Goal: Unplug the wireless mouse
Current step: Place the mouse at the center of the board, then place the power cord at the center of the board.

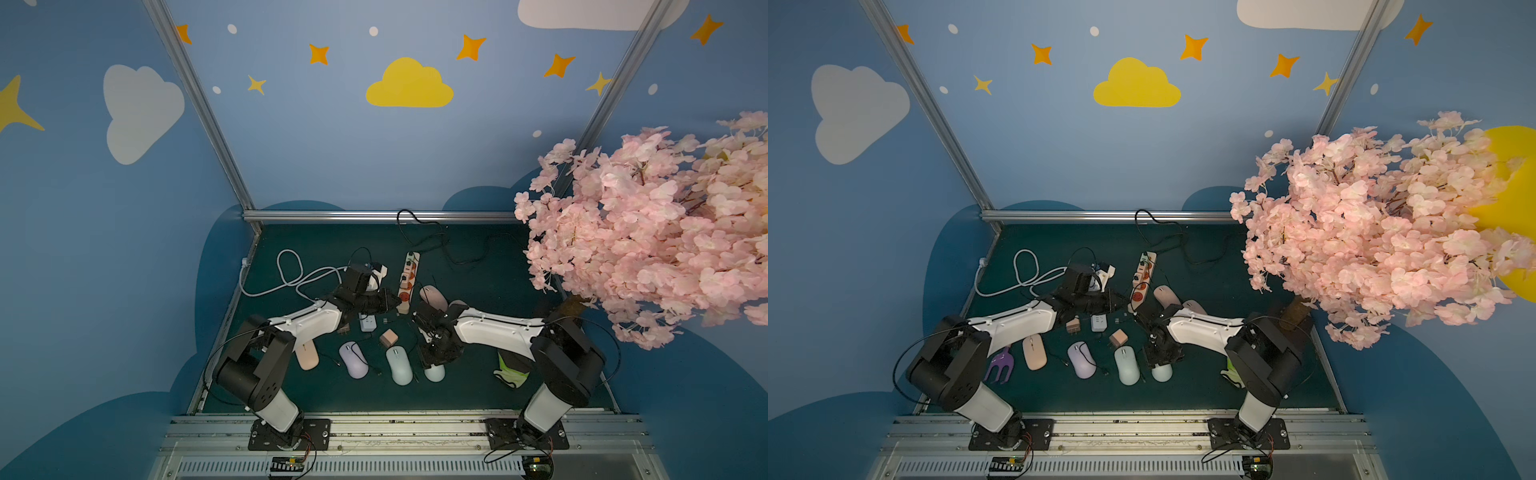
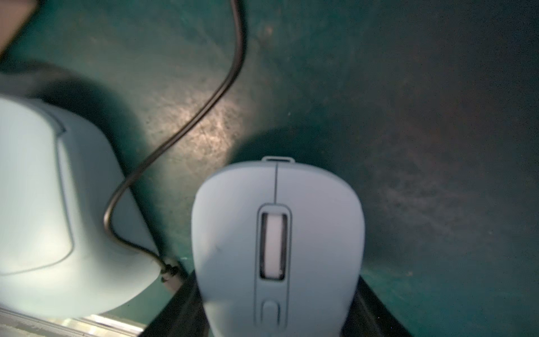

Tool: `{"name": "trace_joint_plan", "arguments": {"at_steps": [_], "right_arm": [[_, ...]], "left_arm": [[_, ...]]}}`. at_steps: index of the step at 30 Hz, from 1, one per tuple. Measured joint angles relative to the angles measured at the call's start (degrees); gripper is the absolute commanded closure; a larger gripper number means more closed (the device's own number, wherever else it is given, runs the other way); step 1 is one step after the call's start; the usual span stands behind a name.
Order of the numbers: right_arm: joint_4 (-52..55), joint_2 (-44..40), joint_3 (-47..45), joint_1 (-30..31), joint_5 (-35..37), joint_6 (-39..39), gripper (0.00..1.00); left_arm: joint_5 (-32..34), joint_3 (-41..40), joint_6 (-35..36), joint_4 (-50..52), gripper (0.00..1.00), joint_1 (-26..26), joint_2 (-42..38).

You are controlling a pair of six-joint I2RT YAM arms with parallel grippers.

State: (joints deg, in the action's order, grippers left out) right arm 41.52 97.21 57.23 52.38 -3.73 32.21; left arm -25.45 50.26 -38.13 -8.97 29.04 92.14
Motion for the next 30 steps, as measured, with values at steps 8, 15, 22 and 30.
{"name": "trace_joint_plan", "arguments": {"at_steps": [8,15,22,30], "right_arm": [[0.52,-0.17,0.00,-0.02,1.16,0.57,0.21],[2.25,-4.46,0.00,-0.13,4.46,0.66,0.10],[3.39,-12.37,0.74,-1.70,13.64,5.73,0.05],[2.95,-10.58,8.79,-7.41,16.68,9.38,0.05]], "left_arm": [[1.27,0.11,1.05,2.08,0.96,0.70,-0.15],[4.07,0.11,4.13,6.82,0.95,2.60,-2.93],[6.19,-0.83,7.15,12.52,0.77,5.68,-4.70],[7.96,-0.74,8.35,17.35,0.49,6.10,-4.87]]}}
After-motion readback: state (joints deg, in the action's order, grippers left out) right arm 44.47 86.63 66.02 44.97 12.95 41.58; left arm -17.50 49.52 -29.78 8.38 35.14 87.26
